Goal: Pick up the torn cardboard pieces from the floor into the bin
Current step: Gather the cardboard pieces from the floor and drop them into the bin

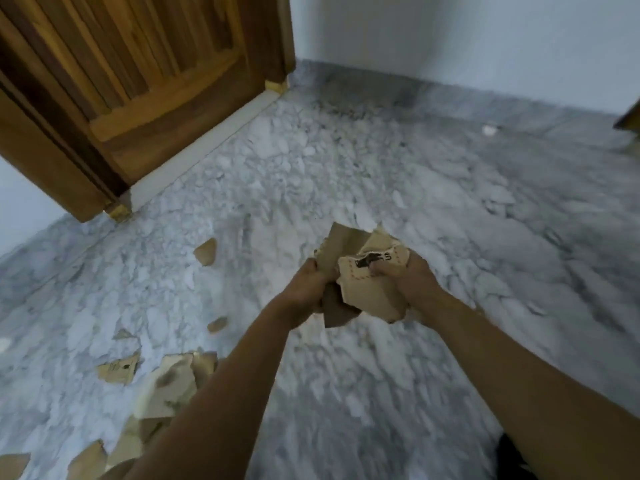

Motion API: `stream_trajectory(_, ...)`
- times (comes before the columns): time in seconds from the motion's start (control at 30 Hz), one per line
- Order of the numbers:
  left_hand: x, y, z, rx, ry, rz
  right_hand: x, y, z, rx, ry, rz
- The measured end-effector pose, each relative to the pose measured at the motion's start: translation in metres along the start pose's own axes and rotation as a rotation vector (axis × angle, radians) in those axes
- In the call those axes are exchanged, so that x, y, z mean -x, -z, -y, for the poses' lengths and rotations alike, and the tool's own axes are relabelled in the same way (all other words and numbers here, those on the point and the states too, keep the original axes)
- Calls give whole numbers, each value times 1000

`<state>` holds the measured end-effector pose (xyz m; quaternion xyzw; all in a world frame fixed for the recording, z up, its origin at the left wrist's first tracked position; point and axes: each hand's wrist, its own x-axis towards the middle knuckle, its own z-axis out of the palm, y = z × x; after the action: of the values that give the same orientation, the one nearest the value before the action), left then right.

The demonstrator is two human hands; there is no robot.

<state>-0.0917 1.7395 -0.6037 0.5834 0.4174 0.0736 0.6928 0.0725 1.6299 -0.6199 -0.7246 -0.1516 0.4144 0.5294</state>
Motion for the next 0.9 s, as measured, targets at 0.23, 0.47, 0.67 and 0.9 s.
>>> stream_trajectory(0.23, -8, -97, -67, -46, 22, 250, 64, 94, 16, -241, 25, -318)
stream_trajectory(0.47, -20, -200, -107, -319, -77, 444, 92, 199, 22, -334, 27, -417)
stream_trajectory(0.67, -33, -304, -149, -493, -259, 587, 94, 309, 27, -353, 55, -520)
stream_trajectory(0.9, -44, -497, -217, -341, -450, 656, 104, 496, 79, -223, 210, -788)
